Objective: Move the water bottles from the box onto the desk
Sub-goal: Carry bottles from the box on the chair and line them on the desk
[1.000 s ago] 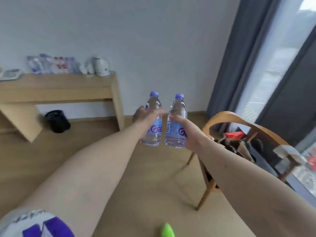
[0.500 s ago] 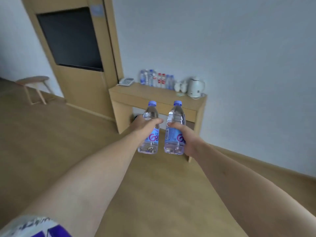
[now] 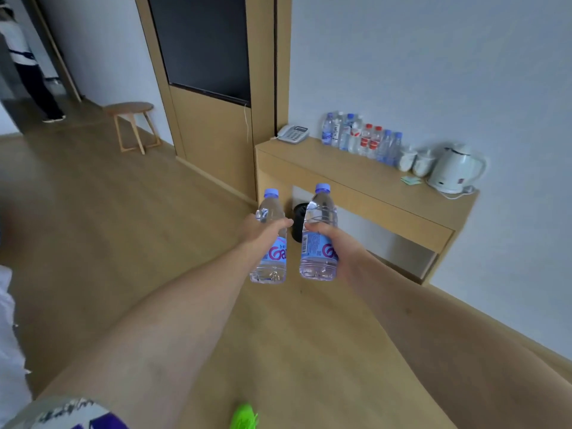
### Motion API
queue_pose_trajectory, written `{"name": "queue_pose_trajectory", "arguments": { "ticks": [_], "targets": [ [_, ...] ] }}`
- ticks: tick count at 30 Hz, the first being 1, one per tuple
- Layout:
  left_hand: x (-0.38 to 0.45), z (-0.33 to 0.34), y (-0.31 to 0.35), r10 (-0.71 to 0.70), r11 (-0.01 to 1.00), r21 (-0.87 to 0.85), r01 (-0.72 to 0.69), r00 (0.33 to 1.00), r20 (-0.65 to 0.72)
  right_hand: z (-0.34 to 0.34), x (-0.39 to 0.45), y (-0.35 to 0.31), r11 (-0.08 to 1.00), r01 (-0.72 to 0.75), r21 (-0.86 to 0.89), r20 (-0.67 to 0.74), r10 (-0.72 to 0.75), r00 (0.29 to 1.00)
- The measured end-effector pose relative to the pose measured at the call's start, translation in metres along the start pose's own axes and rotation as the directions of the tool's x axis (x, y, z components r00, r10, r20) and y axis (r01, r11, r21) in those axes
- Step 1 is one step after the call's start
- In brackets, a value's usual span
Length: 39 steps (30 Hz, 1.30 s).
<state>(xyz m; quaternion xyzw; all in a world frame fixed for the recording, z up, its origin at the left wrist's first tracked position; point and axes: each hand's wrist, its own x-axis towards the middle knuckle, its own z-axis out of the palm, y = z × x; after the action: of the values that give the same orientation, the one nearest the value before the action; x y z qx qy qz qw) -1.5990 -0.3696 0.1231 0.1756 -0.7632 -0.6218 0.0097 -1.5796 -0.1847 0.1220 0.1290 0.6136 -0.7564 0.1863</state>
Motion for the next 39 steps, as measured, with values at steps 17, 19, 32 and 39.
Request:
{"name": "queue_pose_trajectory", "arguments": {
  "ticks": [17,19,32,39],
  "targets": [
    [0.342,-0.013,0.075,-0.04,0.998,0.042,0.036,0.993,0.11,0.075,0.304,-0.121,0.996,-0.004,0.086,-0.071,0.01,0.997],
    [0.381,0.002,0.078,-0.044,0.998,0.052,0.039,0.992,0.116,0.068,0.344,-0.132,0.997,-0.011,0.075,-0.064,0.016,0.998],
    [0.626,0.105,0.179,-0.003,0.996,0.084,-0.003,0.997,0.08,0.024,0.595,-0.27,0.993,-0.019,0.12,-0.035,0.024,0.999],
    [0.726,0.154,0.194,0.012,0.998,0.06,-0.023,0.985,0.172,-0.001,0.688,-0.303,0.978,0.027,0.207,-0.077,-0.011,0.997]
  ]
}}
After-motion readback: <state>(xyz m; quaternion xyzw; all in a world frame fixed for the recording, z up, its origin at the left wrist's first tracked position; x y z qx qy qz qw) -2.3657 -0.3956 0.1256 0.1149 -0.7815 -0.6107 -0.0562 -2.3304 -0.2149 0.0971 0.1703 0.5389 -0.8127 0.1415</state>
